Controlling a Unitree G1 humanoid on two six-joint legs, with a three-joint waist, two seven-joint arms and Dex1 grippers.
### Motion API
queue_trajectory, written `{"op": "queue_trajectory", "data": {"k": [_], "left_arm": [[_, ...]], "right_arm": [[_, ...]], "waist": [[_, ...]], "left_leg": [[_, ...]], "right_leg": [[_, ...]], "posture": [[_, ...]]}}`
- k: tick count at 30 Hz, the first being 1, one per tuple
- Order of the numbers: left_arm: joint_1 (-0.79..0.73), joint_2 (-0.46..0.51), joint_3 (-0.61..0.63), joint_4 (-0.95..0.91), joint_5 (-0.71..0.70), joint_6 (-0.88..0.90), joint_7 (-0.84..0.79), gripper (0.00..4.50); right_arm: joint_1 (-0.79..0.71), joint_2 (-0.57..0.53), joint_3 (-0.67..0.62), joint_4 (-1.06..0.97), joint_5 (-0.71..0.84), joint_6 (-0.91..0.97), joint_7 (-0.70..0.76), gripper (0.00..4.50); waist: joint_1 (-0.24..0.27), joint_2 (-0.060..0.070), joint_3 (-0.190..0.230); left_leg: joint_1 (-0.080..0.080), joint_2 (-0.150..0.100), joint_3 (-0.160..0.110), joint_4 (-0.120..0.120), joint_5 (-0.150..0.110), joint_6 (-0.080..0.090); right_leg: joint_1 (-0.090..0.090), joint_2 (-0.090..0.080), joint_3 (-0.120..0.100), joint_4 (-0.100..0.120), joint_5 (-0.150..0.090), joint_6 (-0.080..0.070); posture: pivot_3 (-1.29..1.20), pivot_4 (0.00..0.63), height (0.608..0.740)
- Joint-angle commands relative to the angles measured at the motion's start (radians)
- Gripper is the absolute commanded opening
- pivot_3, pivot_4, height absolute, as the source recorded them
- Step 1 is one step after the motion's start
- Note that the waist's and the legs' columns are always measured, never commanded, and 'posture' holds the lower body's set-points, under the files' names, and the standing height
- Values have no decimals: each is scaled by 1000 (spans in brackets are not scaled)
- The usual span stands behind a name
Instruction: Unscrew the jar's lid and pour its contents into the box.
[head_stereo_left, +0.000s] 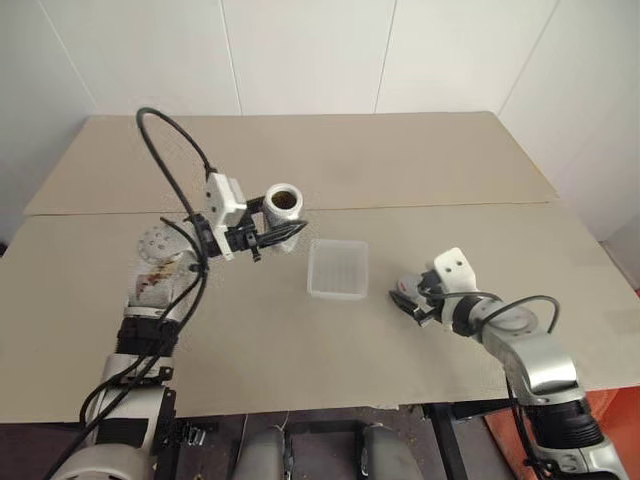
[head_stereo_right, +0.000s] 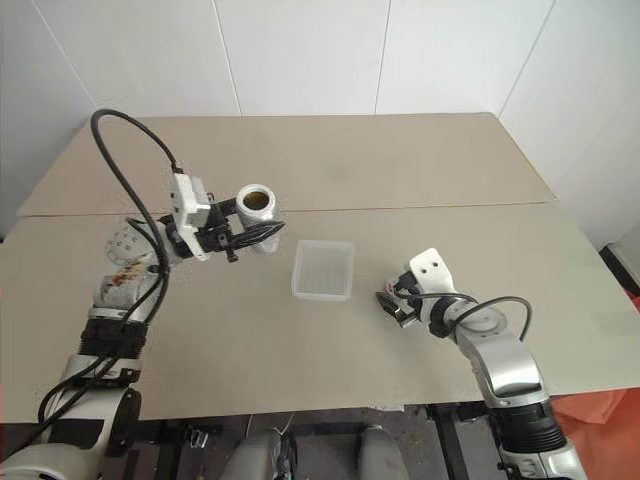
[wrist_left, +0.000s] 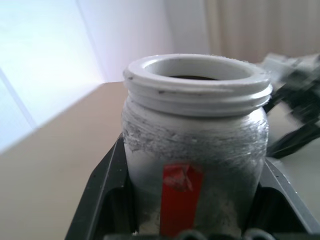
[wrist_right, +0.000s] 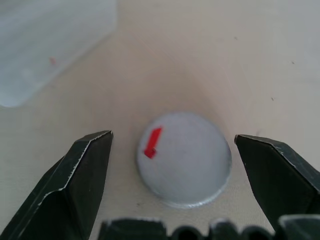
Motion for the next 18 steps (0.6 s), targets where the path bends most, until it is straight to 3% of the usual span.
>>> {"op": "queue_trajectory", "data": {"k": [1, 5, 7, 10, 12, 18], "left_arm": [[-114, 22, -66, 160, 356, -430, 321, 1966], [-265, 125, -227, 340, 839, -762, 772, 1966], [-356, 163, -349, 373, 1099, -805, 1054, 1966], [-507, 210, -634, 385, 1524, -730, 1463, 1966], [-561, 189, -736, 428, 1626, -687, 1591, 1966], [-659, 60, -872, 569, 1735, -482, 1680, 1966]], "right_arm": [[-60, -83, -123, -174, 166, 109, 116, 4432], [-159, -150, -145, -258, 342, 271, 198, 4432], [-211, -177, -139, -275, 399, 302, 236, 4432], [-288, -202, -129, -262, 450, 343, 260, 4432], [-328, -214, -122, -247, 464, 352, 269, 4432], [-364, -214, -140, -265, 503, 343, 261, 4432]], "waist": [[14, 0, 0], [17, -1, 0], [18, -1, 0], [25, 0, 0], [30, 0, 0], [30, -1, 0]], "left_leg": [[0, 0, 0, 0, 0, 0], [0, 0, -1, 0, 0, 0], [0, 0, -1, -1, 0, 0], [-2, -1, -1, -1, -1, 1], [-4, -1, 0, 0, -2, 2], [-15, 0, 6, 3, -2, 3]], "right_leg": [[0, 0, 0, 0, 0, 0], [0, 0, -1, -1, 1, 0], [1, -1, -2, -1, 1, 0], [1, -1, -5, 0, 2, 2], [1, -2, -5, -1, 2, 3], [-9, -2, -8, 1, 2, 3]], "posture": [[0, 150, 740], [0, 150, 740], [0, 150, 740], [0, 150, 740], [0, 150, 740], [0, 150, 740]]}}
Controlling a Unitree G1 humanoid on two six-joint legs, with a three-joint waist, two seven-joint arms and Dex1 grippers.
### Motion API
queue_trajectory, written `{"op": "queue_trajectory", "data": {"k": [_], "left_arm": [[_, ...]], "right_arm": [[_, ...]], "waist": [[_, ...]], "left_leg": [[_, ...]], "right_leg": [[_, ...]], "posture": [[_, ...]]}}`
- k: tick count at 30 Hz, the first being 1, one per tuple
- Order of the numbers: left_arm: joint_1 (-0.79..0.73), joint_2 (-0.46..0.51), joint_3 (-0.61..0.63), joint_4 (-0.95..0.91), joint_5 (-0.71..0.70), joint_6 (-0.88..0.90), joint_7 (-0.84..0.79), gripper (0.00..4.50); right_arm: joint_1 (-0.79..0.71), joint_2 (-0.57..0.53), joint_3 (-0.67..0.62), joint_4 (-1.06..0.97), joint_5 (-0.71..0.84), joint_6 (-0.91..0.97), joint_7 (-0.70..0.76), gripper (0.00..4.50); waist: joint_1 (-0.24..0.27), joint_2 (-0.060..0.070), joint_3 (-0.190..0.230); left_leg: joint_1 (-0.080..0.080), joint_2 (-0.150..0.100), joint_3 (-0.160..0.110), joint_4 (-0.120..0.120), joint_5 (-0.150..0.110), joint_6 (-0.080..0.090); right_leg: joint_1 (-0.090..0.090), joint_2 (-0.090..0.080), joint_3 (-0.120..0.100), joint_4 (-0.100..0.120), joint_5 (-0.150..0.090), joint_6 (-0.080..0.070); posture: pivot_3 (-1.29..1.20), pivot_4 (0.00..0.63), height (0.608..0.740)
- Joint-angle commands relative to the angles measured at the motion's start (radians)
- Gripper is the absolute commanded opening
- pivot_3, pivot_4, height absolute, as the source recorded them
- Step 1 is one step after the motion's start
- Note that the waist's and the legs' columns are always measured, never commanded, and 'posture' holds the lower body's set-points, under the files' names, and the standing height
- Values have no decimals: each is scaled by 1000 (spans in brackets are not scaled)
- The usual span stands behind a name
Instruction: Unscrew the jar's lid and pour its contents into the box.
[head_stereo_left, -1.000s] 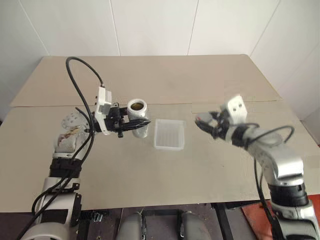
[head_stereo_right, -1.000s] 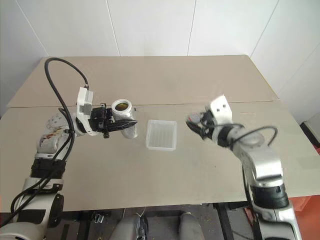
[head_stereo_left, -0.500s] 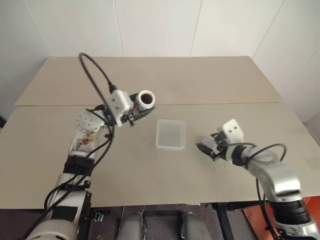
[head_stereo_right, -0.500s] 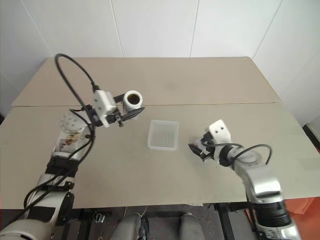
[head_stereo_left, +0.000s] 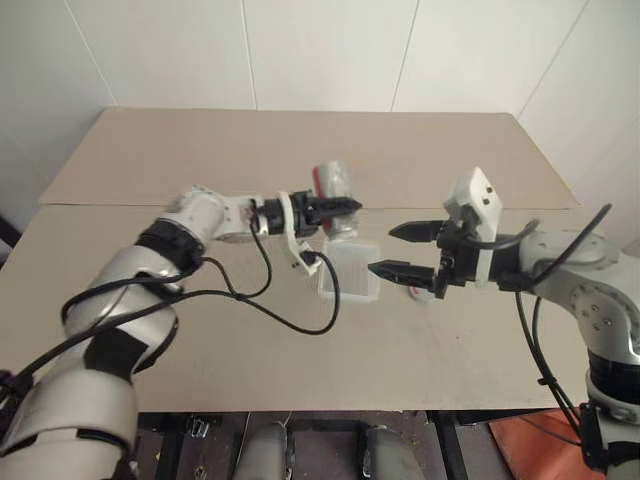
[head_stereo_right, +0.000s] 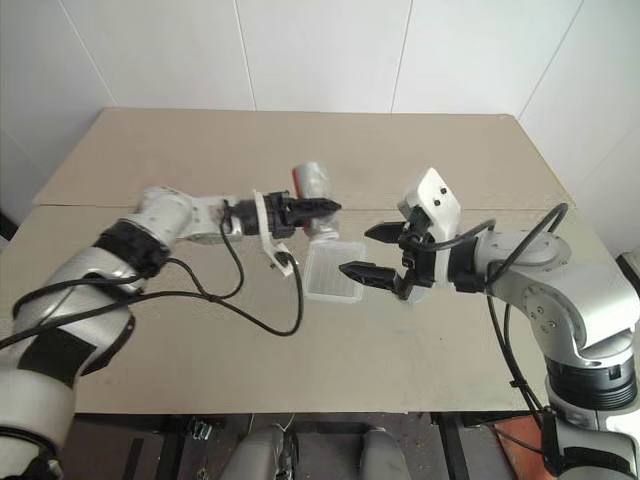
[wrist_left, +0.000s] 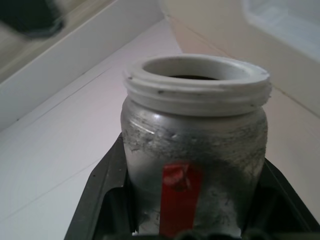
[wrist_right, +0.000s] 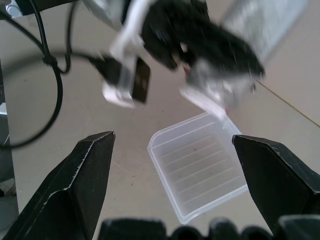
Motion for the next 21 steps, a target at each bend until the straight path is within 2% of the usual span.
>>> {"op": "queue_trajectory", "data": {"k": [1, 11, 14, 16, 18, 19, 21], "left_arm": [[-78, -40, -47, 39, 47, 112, 63, 1966], [-99, -35, -127, 55, 26, 108, 123, 1966], [-95, -37, -88, 88, -56, 58, 103, 1966], [-69, -50, 12, 144, -244, -46, -18, 1966], [16, -92, 223, 183, -656, -85, -393, 1966], [60, -117, 322, 160, -859, -38, -592, 1966], [151, -175, 528, 2, -1244, 252, -920, 1966]], "right_arm": [[-15, -5, -43, -42, 53, -2, -7, 4432], [38, -5, -74, -97, 116, -22, -59, 4432], [47, -4, -67, -100, 112, -38, -67, 4432], [51, -2, -63, -101, 107, -49, -73, 4432], [56, 0, -64, -96, 103, -58, -82, 4432], [58, 1, -65, -94, 100, -63, -88, 4432], [52, 13, -68, -73, 95, -69, -110, 4432]], "waist": [[-1, 0, 0], [-6, 0, 0], [-6, 0, 0], [-7, 0, 0], [-9, 0, 0], [-10, 0, 0], [-16, 0, 0]], "left_leg": [[-3, 0, 0, 1, 0, 0], [-4, 0, 0, 1, 1, -1], [-4, 0, 0, 2, 1, -1], [-4, 0, 0, 2, 1, -1], [-4, 1, 0, 2, 1, -1], [-4, 1, 0, 3, 1, -2], [-3, 2, 0, 4, 3, -6]], "right_leg": [[-3, 0, 0, 1, 0, 0], [-4, 0, 0, 2, 0, 0], [-4, 0, 0, 2, 0, 0], [-4, -1, 0, 2, 0, 0], [-4, -1, 0, 2, 0, 0], [-4, -1, 0, 2, 0, 0], [-4, -2, 0, 3, 0, 0]], "posture": [[0, 150, 740], [0, 150, 740], [0, 150, 740], [0, 150, 740], [0, 150, 740], [0, 150, 740], [0, 150, 740]]}}
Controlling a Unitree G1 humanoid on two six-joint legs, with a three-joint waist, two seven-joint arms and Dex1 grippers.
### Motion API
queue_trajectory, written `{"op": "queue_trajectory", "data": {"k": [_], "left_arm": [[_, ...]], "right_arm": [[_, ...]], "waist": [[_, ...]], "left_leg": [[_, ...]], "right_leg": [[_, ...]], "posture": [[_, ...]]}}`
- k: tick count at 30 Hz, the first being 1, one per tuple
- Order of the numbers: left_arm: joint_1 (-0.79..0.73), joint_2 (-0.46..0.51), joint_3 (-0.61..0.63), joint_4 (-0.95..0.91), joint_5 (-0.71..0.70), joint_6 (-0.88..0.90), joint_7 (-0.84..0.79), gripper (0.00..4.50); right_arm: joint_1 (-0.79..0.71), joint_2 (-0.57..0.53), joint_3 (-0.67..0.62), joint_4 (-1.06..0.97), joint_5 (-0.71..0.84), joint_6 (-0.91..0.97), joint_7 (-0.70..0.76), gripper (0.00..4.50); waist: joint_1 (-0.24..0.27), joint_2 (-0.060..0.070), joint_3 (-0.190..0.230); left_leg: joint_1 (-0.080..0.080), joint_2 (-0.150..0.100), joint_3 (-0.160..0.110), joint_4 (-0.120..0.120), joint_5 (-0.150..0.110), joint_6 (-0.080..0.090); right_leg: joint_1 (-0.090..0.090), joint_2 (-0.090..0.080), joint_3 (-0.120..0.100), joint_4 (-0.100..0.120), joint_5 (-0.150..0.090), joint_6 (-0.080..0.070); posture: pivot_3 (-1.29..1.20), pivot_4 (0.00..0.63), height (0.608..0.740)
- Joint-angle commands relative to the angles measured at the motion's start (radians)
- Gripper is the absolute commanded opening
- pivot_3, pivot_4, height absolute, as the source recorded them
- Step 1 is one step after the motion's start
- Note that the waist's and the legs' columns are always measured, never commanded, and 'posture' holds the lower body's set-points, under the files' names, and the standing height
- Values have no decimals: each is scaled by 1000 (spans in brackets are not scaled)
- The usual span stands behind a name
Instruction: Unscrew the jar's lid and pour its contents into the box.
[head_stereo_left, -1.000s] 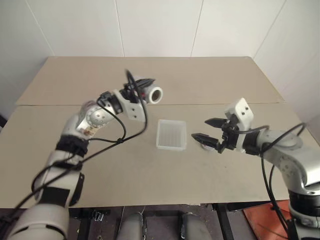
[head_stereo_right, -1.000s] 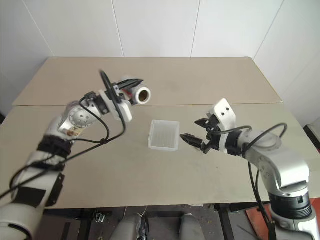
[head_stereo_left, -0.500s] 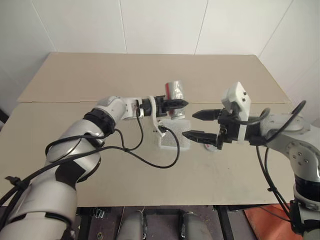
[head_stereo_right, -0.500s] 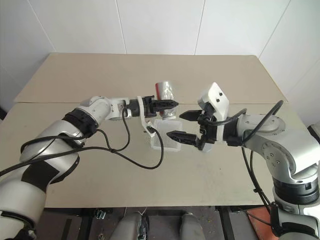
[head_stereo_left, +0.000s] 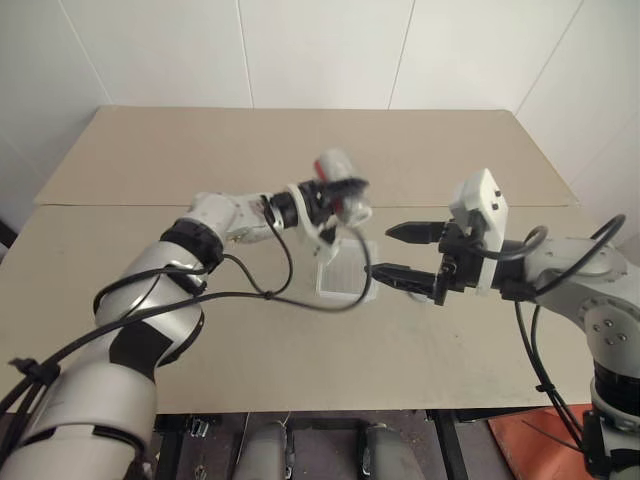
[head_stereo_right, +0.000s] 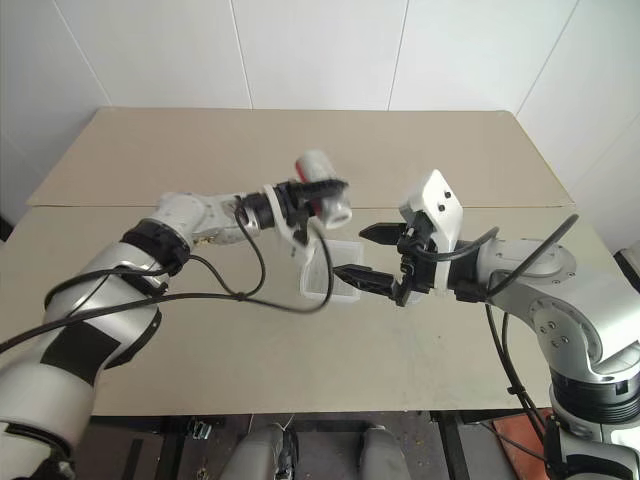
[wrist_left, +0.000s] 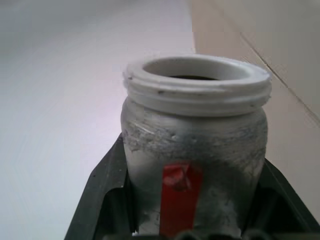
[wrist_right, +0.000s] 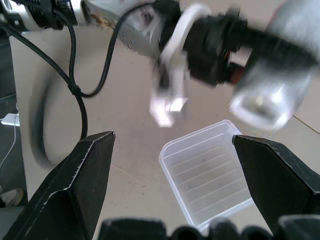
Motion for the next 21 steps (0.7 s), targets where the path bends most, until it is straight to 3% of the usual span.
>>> {"op": "queue_trajectory", "data": {"k": [1, 2, 5, 7, 9, 11, 15, 20, 21], "left_arm": [[93, -69, 290, -221, -585, 384, -481, 1966], [120, -82, 338, -296, -663, 486, -536, 1966], [172, -141, 475, -527, -791, 943, -439, 1966], [221, -161, 539, -632, -850, 1059, -399, 1966], [248, -114, 508, -700, -826, 1176, -446, 1966], [311, -125, 538, -763, -853, 1253, -422, 1966], [407, -108, 468, -839, -737, 1139, -379, 1966], [405, 27, 244, -783, -366, 704, -251, 1966], [376, 84, 166, -745, -222, 585, -173, 1966]], "right_arm": [[-14, 15, -30, 2, -5, -40, -31, 4432], [-16, 19, -32, 5, -3, -40, -38, 4432], [-29, 44, -36, 21, 4, -34, -73, 4432], [-35, 65, -41, 27, 16, -27, -95, 4432], [-36, 84, -40, 24, 25, -26, -110, 4432], [-33, 97, -37, 16, 31, -32, -119, 4432], [-30, 102, -36, 7, 37, -38, -121, 4432], [-36, 85, -28, 7, 28, -40, -106, 4432], [-41, 80, -25, 11, 25, -38, -101, 4432]], "waist": [[-6, 0, 0], [-9, 0, 0], [-15, 0, 0], [-17, 0, 0], [-17, 0, 0], [-19, 1, 0], [-17, 0, 0], [1, 1, 0], [3, 0, 0]], "left_leg": [[0, 0, -1, 1, 1, -2], [0, 0, -3, 2, 1, -2], [0, -1, -6, 4, -2, 3], [0, -2, -8, 5, -3, 5], [2, -2, -8, 5, -3, 6], [3, -2, -8, 5, -3, 6], [3, -3, -8, 5, -3, 5], [3, -3, -7, 5, -3, 6], [3, -3, -7, 5, -3, 6]], "right_leg": [[0, 0, 0, 1, 0, 0], [0, 0, 1, 1, 0, 0], [1, 1, 2, 2, 0, 0], [2, 2, 2, 2, 0, 1], [3, 2, 3, 2, 0, 1], [3, 2, 3, 3, 0, 1], [3, 2, 5, 4, 0, 1], [3, 2, 5, 4, 1, 0], [4, 2, 4, 3, 1, 0]], "posture": [[0, 150, 740], [0, 150, 740], [0, 150, 740], [0, 150, 740], [0, 150, 740], [0, 150, 740], [0, 150, 740], [0, 150, 740], [0, 150, 740]]}}
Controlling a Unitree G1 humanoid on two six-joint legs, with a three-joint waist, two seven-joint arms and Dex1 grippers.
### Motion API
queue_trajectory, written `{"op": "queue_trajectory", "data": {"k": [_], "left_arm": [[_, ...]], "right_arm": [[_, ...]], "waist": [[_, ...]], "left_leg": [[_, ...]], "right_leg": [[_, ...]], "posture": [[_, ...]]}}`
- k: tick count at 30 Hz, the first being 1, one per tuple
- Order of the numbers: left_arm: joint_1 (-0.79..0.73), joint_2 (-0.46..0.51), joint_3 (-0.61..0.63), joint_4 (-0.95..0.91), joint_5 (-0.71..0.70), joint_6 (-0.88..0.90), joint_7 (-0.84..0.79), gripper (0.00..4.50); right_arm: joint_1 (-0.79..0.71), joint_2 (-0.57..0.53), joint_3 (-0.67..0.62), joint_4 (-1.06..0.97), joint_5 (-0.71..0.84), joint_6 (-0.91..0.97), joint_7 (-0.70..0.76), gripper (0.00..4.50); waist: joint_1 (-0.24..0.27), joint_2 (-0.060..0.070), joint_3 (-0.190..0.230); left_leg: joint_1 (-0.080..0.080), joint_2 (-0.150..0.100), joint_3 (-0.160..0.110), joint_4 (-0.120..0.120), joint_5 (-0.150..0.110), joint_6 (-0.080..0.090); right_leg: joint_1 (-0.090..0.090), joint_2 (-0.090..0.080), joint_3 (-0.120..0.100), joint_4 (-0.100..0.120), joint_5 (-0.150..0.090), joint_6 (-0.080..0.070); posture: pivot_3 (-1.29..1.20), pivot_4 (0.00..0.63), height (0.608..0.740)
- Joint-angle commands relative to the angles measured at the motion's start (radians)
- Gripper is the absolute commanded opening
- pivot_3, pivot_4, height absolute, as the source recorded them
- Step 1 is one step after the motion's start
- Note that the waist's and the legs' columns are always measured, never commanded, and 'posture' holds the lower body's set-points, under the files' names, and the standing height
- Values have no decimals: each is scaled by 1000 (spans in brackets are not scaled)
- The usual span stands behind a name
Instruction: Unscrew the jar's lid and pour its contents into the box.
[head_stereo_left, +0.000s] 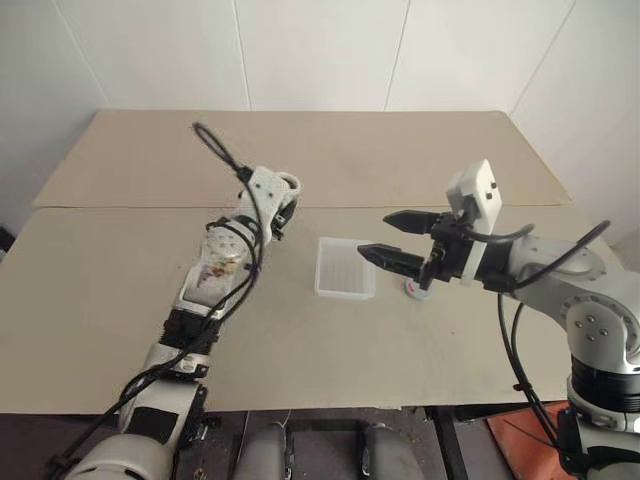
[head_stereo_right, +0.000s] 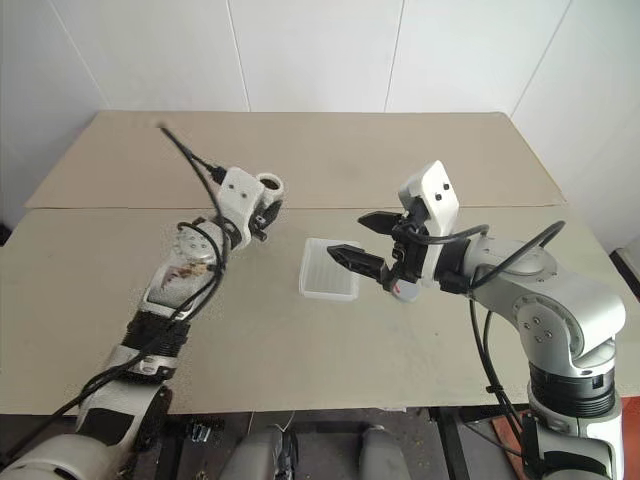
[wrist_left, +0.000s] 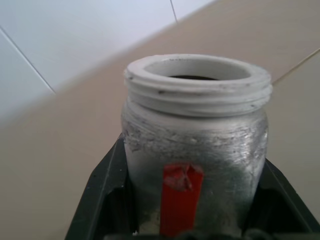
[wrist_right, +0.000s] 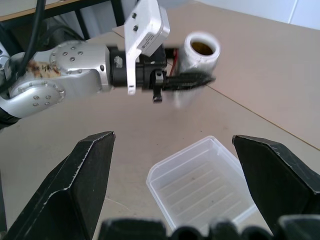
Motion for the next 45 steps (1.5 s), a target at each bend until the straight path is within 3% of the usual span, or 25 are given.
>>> {"op": "queue_trajectory", "data": {"k": [1, 5, 8, 13, 17, 22, 29, 33, 36, 38, 45], "left_arm": [[-99, 135, -213, 57, 407, -382, 215, 1966], [-252, 255, -458, 200, 850, -574, 493, 1966], [-327, 248, -534, 280, 985, -609, 607, 1966], [-418, 206, -653, 377, 1226, -519, 760, 1966], [-459, 183, -705, 371, 1319, -503, 832, 1966], [-467, 180, -704, 365, 1335, -507, 857, 1966], [-411, 178, -570, 363, 1107, -563, 725, 1966], [-270, 108, -292, 286, 578, -545, 393, 1966], [-186, 47, -112, 199, 272, -411, 168, 1966], [-129, -10, 17, 146, 100, -274, 103, 1966], [24, -91, 313, -43, -299, 150, -60, 1966]], "right_arm": [[-26, -26, -16, -24, 9, -29, 16, 4432], [-37, -48, -7, -15, -2, -33, 29, 4432], [-43, -58, -6, -13, -8, -34, 29, 4432], [-39, -64, -21, -23, -5, -28, 14, 4432], [-26, -62, -41, -44, 13, -28, 3, 4432], [-14, -56, -47, -57, 24, -28, -13, 4432], [0, -54, -56, -64, 35, -29, -22, 4432], [3, -53, -65, -55, 49, -32, -25, 4432], [3, -52, -66, -45, 54, -35, -22, 4432], [0, -49, -64, -38, 59, -38, -17, 4432], [-12, -27, -48, -23, 62, -45, -10, 4432]], "waist": [[4, 0, 0], [8, 0, 0], [7, 0, 0], [6, 0, 0], [7, 0, 0], [1, 0, 0], [-2, 0, 0], [-4, 0, 0], [-5, 0, 0], [-5, 0, 0], [-12, 0, 0]], "left_leg": [[0, 0, 0, 0, 0, 0], [1, 0, 1, -1, -1, 1], [0, 0, 5, -1, -1, 2], [-3, 1, 9, 0, -1, 2], [-4, 1, 10, 0, -1, 2], [-3, 1, 10, 0, -1, 2], [-3, 1, 10, 0, -1, 2], [-2, 3, 6, 0, -1, 2], [-3, 3, 5, 1, -1, 2], [-3, 2, 5, 3, -1, 2], [0, 2, 3, 3, -1, 2]], "right_leg": [[0, 0, 0, 0, 0, 0], [2, 0, -1, -4, 1, 0], [2, 0, -1, -3, 1, 1], [-2, 0, -2, -3, 1, 1], [-2, 0, -2, -3, 1, 1], [-2, 0, -1, -3, 1, 1], [-3, -1, -1, -2, 1, 1], [-3, -1, 1, -2, 1, 1], [-4, -1, 1, 0, 1, 1], [-3, -1, 1, 0, 1, 1], [-2, 0, 3, 4, 1, 1]], "posture": [[0, 150, 740], [0, 150, 740], [0, 150, 740], [0, 150, 740], [0, 150, 740], [0, 150, 740], [0, 150, 740], [0, 150, 740], [0, 150, 740], [0, 150, 740], [0, 150, 740]]}}
